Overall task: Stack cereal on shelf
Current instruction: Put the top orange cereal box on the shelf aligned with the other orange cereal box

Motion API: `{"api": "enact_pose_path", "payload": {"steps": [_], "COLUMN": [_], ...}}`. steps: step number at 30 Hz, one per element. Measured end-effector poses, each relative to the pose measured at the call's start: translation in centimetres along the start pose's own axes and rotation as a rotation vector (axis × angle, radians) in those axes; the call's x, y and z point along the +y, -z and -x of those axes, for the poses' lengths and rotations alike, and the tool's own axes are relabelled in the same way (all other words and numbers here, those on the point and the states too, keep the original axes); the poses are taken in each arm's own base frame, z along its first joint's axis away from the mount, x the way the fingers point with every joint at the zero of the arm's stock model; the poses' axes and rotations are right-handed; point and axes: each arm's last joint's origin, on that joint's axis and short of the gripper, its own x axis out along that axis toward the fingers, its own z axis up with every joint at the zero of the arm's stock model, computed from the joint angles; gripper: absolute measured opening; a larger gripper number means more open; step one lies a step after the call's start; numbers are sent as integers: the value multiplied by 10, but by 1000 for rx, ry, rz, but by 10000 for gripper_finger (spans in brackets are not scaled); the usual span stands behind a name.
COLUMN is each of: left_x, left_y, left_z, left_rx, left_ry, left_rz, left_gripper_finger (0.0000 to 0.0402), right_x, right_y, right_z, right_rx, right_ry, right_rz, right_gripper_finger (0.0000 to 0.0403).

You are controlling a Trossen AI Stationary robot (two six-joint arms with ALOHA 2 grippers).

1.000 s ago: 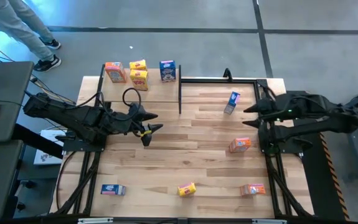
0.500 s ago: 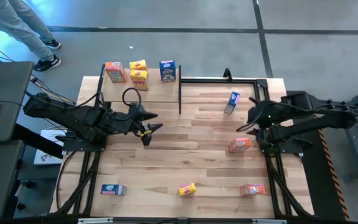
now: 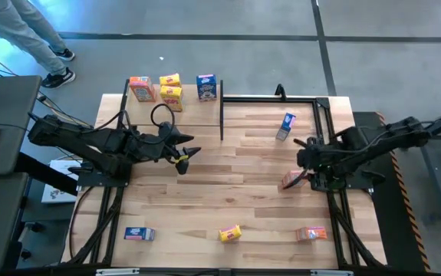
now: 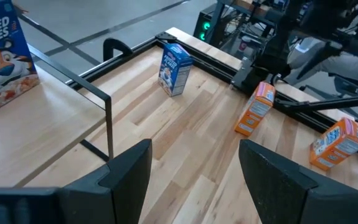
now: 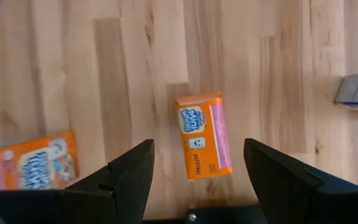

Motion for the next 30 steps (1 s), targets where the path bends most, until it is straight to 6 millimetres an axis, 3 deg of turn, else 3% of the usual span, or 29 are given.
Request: {"api": "enact_pose_path", "payload": {"steps": [30], "left_x": [0], "left_y": [0], "left_z": [0], "left_rx": [2], "left_ry": [4], "left_rz": [-34], "left_gripper_finger": [232], "right_x": [21], "right_y": [-34], "right_z": [-69], "right_rx": [356], "right_ry": [164], "right_rz": [58], "right_gripper_finger": [240]}}
